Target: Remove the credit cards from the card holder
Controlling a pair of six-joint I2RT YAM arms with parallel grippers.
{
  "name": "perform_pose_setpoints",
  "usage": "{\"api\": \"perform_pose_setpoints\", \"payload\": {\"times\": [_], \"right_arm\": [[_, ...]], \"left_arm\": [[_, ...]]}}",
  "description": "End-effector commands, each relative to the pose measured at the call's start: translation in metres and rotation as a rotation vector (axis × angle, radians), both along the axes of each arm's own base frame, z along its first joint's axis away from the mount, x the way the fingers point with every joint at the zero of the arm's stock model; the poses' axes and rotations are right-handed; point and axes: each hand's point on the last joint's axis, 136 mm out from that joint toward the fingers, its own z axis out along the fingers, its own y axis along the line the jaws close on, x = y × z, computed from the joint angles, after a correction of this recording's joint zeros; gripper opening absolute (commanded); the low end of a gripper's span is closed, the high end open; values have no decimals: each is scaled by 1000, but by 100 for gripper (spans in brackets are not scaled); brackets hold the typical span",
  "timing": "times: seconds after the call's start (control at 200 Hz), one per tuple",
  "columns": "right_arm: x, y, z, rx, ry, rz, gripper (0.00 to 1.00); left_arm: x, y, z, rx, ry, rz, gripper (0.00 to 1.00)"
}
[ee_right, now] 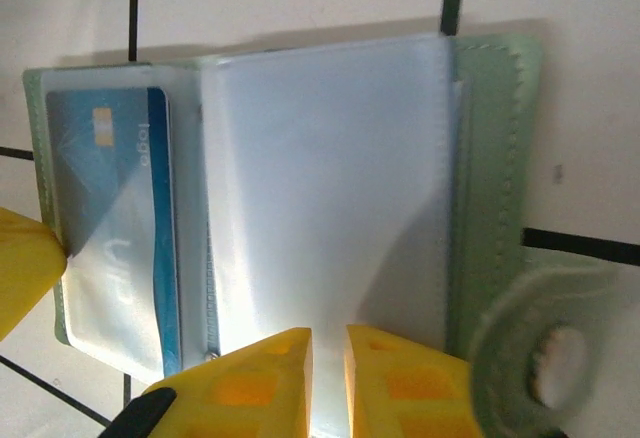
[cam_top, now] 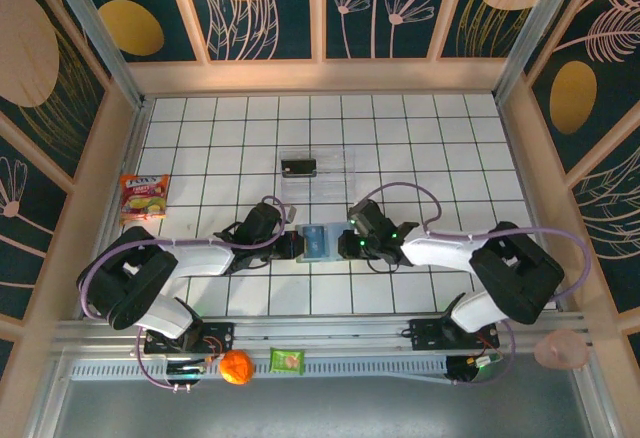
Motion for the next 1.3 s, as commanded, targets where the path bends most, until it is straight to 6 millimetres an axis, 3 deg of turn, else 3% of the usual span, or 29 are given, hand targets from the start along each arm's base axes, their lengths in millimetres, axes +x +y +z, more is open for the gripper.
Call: {"api": "perform_pose_setpoints", "payload": {"times": [0.0,0.125,0.23,0.32,0.51,0.601,0.706,0.846,1.026,1.171,1.296], "right_arm": [[15,2,38,52,-111,-21,20],[23,26,84,163,-187,44,20],[25,48,89,213,-147,93,14],[27,59,73,216,-92,100,9],[25,56,38,163,-23,69,1],[24,44,17,92,5,35,0],[24,17,-10,-26,20,-44,0],[23,6,-22,-102,17,-59,0],[26,21,7,-61,-66,-16,0],[27,34,35,-4,-145,33,7],[28,43,52,31,-196,67,17]], "left_arm": [[-10,9,-10,41,30,6,0],[-8,7,-10,39,32,3,0],[-7,7,-8,38,28,3,0],[-7,7,-7,42,22,4,0],[-5,6,-6,39,17,0,0],[-6,6,-8,39,21,1,0],[-7,6,-12,43,29,-3,0],[-8,7,-15,48,30,-5,0],[0,5,5,32,-21,2,0],[6,1,38,-22,-93,9,24],[14,0,71,-58,-183,17,36]]}}
